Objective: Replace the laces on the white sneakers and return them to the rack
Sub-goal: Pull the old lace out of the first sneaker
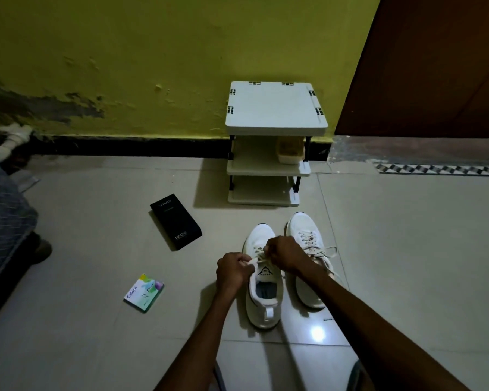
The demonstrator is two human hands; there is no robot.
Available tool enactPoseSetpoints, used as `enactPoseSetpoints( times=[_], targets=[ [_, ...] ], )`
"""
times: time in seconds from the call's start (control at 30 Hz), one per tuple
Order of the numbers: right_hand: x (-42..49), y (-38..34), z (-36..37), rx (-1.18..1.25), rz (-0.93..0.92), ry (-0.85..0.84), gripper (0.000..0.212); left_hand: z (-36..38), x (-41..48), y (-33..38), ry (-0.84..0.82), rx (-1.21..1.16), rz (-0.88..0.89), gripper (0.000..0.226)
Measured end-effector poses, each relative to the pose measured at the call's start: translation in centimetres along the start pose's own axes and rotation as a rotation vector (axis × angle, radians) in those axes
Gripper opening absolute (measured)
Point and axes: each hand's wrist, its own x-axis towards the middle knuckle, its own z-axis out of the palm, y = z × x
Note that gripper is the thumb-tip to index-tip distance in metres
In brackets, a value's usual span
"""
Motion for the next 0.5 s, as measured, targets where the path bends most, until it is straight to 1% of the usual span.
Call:
enactPoseSetpoints(
  times=[0.07,0.13,0.33,0.4,0.5],
  targets=[
    [-0.4,-0.3,0.4,-0.17,-0.035,-0.047,0.024,0.3,-0.2,0.0,0.019,0.009,0.016,0.027],
    [-0.6,-0.8,0.8,-0.269,-0.036,-0.047,0.02,0.4,-0.3,0.0,0.034,0.024,0.036,0.028],
    [-0.7,-1.5,1.1,-0.306,0.013,0.073,0.01,0.7,-0.3,0.0,0.056,0.084,0.083,0.026],
    [-0.9,-1.6,1.3,-0.305,0.008,0.117,0.012,0.8,-0.5,-0.1,0.065,0.113,0.113,0.025],
    [-1.3,-1.3,0.8,-0.293,0.006,0.139,0.015,0.8,-0.5,-0.2,0.066,0.13,0.118,0.016]
  ],
)
